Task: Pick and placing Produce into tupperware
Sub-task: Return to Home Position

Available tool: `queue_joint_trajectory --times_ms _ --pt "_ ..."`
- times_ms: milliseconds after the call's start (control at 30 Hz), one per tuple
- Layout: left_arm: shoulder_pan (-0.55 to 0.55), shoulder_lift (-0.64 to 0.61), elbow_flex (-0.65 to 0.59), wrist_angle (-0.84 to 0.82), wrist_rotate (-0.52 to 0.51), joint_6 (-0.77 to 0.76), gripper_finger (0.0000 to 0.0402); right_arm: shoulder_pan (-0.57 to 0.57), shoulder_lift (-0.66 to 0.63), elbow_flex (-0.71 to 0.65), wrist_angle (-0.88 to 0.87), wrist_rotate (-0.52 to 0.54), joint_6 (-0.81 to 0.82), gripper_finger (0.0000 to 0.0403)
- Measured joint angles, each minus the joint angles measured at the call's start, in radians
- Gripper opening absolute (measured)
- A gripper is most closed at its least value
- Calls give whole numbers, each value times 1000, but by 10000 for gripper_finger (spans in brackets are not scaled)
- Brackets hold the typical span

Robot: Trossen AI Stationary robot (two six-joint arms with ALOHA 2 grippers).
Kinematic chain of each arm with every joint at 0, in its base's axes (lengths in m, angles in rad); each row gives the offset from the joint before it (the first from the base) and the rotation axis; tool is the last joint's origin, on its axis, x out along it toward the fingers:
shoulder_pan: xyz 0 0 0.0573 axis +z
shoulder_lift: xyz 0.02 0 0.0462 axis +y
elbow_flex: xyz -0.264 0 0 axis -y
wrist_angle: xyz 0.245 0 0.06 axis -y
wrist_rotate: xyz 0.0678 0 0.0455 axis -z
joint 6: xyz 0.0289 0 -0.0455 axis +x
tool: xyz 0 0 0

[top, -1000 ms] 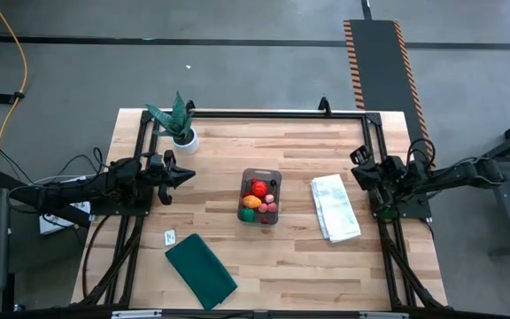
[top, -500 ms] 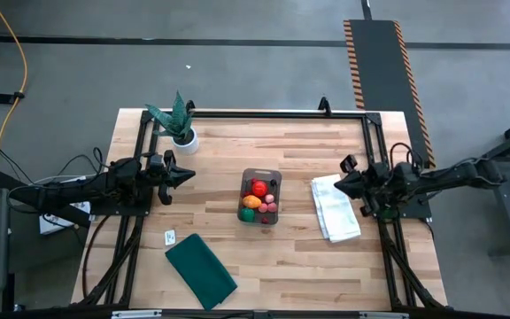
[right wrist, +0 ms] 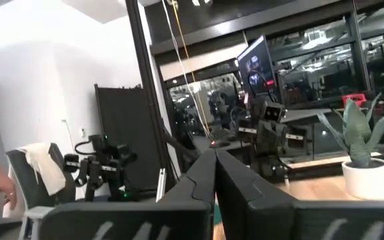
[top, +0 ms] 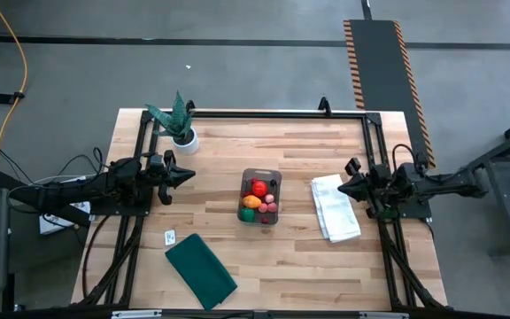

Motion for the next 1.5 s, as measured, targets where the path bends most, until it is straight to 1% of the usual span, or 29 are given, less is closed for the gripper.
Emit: queue_joint_trajectory --times_ms 133,200,433,800,1267,1500 --pt "0 0 0 0 0 0 1 0 -93 0 -132 -1 1 0" --pt "0 0 0 0 0 0 1 0 -93 0 -164 1 13 0" --pt "0 0 0 0 0 0 1 0 -93 -1 -161 -3 13 0" --pt "0 0 0 0 0 0 1 0 -94 -1 -279 -4 -12 0" --pt "0 0 0 0 0 0 1 0 -94 -1 -333 51 -230 0" --pt "0 0 0 0 0 0 1 0 -94 1 -401 51 -239 0"
